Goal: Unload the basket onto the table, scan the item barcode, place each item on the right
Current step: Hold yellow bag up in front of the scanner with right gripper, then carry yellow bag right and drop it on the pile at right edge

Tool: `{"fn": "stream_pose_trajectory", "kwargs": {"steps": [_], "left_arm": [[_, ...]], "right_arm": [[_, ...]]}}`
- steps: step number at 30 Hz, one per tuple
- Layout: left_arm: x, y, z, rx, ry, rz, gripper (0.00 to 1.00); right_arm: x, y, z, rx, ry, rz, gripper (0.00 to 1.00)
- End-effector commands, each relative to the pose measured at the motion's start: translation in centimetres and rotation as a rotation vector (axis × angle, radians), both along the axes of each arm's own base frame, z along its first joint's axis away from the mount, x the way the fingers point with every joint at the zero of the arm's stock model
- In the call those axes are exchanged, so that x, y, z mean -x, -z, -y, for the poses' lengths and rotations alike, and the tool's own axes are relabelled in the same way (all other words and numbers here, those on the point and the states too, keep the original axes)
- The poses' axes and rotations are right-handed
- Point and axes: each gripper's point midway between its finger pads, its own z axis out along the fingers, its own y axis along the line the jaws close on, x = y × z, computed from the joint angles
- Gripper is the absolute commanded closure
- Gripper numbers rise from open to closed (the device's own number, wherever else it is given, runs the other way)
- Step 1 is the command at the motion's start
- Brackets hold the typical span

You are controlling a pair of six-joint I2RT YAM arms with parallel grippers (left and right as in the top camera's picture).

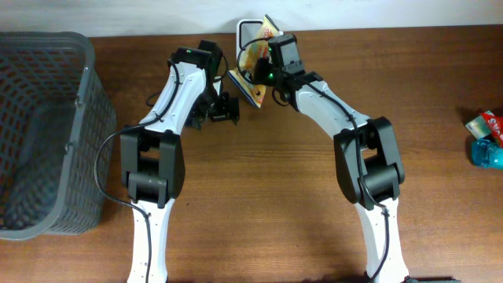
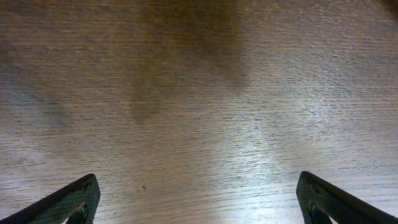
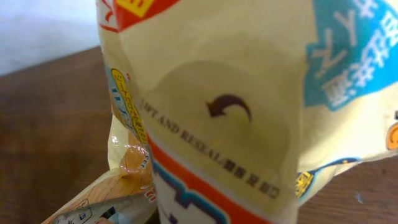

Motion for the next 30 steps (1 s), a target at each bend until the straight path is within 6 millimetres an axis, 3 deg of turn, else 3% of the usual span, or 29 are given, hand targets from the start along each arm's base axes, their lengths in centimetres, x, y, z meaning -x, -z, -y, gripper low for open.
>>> {"fn": "stream_pose_trajectory", "kwargs": {"steps": [1,8,13,16,17,19,21,22,23,25,27,30], "left_arm": [[0.1,0.2,0.0,0.005,0.0,-0.009,0.01],[0.1,0.2,0.0,0.005,0.0,-0.009,0.01],[0.1,0.2,0.0,0.005,0.0,-0.009,0.01],[0.1,0.2,0.0,0.005,0.0,-0.009,0.01],[0.1,0.2,0.0,0.005,0.0,-0.009,0.01],[0.1,0.2,0.0,0.005,0.0,-0.009,0.01],[0.1,0.2,0.0,0.005,0.0,-0.009,0.01],[0.1,0.2,0.0,0.005,0.0,-0.009,0.01],[0.1,0.2,0.0,0.005,0.0,-0.009,0.01],[0.1,0.2,0.0,0.005,0.0,-0.009,0.01],[0.1,0.2,0.0,0.005,0.0,-0.009,0.01],[0.1,0.2,0.0,0.005,0.0,-0.009,0.01]], "right_arm": [[-1.6,-4.9,-1.2,-0.07,-0.02,0.079,0.95],[-2.3,-3.7,-0.1,-0.178,0.163,0.013,0.95],[-2.3,-3.6,0.4,-0.183,0.18,-0.002,0.96],[-3.2,-6.9,4.2,-0.194,0.238,0.035,0.96],[-3.4,-8.5,6.1,-0.2,0.265,0.051,0.96],[-3.5,-12.3,12.5,-0.204,0.36,0.078,0.96],[-2.2,-14.2,20.7,-0.186,0.493,0.046,0.96],[-1.3,-14.2,24.0,-0.175,0.55,0.014,0.96],[0.5,-13.5,29.0,-0.159,0.641,-0.051,0.96],[4.7,-11.0,37.3,-0.141,0.805,-0.195,0.96],[9.0,-9.1,43.8,-0.122,0.935,-0.302,0.96],[14.2,-8.1,52.2,-0.029,0.986,-0.348,0.95]]}}
